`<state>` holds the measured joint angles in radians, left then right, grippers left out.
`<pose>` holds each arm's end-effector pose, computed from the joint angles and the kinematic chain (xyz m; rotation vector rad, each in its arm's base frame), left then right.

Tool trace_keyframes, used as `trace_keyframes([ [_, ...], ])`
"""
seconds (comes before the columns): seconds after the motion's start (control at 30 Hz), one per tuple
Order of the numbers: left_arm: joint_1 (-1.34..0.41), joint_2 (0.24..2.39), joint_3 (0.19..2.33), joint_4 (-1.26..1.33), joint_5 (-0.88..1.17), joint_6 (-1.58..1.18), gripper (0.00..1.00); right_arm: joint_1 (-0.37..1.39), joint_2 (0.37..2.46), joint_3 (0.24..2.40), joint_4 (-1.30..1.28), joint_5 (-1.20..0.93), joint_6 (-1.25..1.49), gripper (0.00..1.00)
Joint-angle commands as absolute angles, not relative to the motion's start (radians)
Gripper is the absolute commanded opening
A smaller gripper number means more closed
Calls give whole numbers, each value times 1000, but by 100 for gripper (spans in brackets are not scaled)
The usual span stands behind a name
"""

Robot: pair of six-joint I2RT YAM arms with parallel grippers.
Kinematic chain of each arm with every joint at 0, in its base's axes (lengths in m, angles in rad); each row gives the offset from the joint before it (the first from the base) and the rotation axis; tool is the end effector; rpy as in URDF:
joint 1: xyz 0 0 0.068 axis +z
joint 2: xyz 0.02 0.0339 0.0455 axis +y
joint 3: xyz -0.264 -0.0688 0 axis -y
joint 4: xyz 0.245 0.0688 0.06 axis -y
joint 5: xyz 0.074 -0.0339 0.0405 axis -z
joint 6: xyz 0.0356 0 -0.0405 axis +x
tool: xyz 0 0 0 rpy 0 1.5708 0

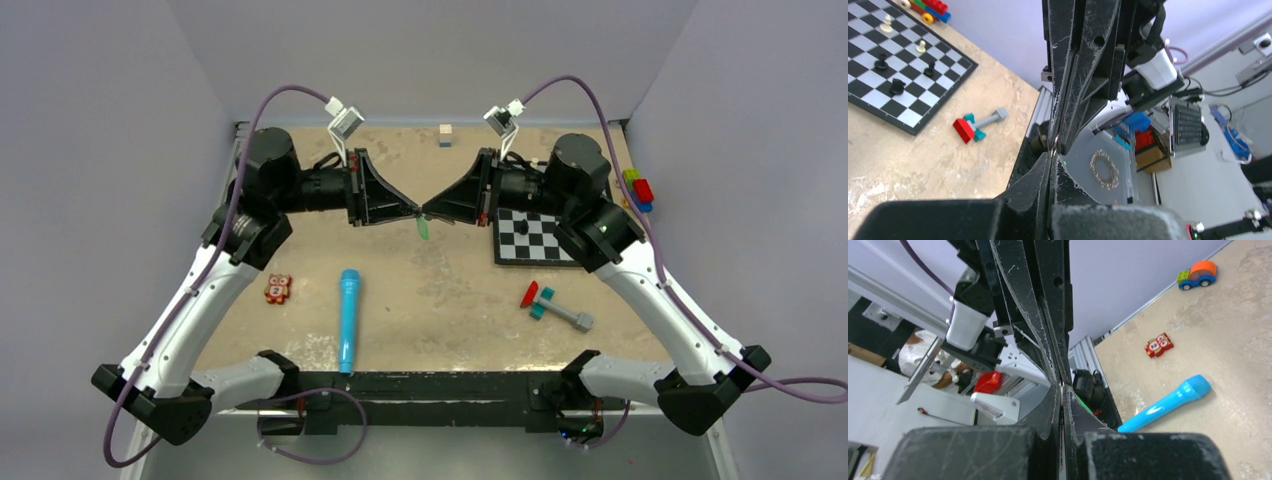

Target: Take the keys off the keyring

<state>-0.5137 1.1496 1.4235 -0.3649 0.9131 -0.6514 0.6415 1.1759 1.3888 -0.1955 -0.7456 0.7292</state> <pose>0.1839 -0.1361 0.4698 0.6575 1.7865 -1.5848 0.1821 0.1662 0.4693 -0.5974 1.7166 1.5989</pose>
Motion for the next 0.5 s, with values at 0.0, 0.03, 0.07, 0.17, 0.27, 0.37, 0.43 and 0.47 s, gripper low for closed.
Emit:
trace_keyframes([
  [0.0, -523, 1106, 1366, -151, 764, -819, 0, 651, 1155, 1382, -9, -698, 801, 0],
  [0.03, -523, 1098, 1359, -143, 745, -829, 0, 651, 1157, 1381, 7, -695, 809, 0],
  [0.07, -522, 1091, 1356, -143, 725, -836, 0, 652, 1159, 1378, 34, -692, 819, 0],
  [0.17, -525, 1074, 1350, -135, 682, -857, 0, 653, 1163, 1369, 90, -690, 845, 0],
  [0.27, -529, 1061, 1334, -111, 650, -885, 0, 659, 1172, 1370, 118, -685, 859, 0],
  [0.37, -535, 1053, 1315, -88, 621, -912, 0, 667, 1183, 1378, 130, -679, 862, 0],
  [0.43, -539, 1046, 1302, -73, 592, -927, 0, 674, 1189, 1380, 139, -673, 865, 0],
  [0.47, -543, 1039, 1294, -64, 578, -933, 0, 675, 1191, 1382, 145, -670, 869, 0],
])
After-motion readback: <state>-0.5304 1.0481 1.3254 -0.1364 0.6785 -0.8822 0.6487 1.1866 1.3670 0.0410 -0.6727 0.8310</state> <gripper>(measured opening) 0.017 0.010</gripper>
